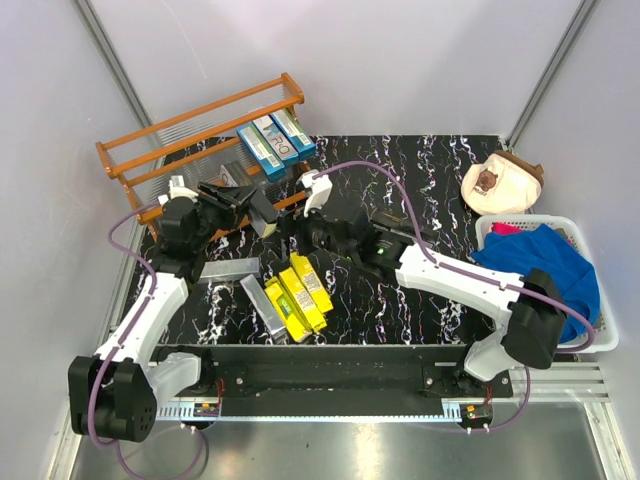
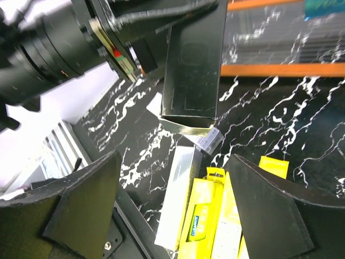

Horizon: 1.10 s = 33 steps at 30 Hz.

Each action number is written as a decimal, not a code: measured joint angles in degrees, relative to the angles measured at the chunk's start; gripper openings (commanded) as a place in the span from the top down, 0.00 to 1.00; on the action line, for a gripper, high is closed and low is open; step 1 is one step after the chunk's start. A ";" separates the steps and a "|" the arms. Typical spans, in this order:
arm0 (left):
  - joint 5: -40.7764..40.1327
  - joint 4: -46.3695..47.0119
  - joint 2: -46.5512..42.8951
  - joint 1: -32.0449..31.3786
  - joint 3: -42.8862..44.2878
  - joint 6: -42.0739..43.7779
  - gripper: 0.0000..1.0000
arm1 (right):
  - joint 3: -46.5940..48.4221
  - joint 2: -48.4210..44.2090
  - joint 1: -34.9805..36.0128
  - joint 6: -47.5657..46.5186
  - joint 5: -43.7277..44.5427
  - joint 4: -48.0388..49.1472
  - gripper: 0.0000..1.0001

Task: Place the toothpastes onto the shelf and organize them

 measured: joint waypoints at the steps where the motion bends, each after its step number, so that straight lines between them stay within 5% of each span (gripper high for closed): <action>1: 0.24 0.11 0.11 0.07 0.00 0.02 0.55 | 0.17 0.52 0.00 0.00 -0.28 -0.11 0.12; 20: 8.83 -0.50 3.37 2.36 4.15 5.70 0.55 | 4.59 3.74 0.04 -6.05 -1.42 -0.26 0.14; 33: 14.29 6.49 3.23 2.93 2.80 -3.17 0.55 | 1.14 4.81 0.04 -6.34 1.84 6.88 0.20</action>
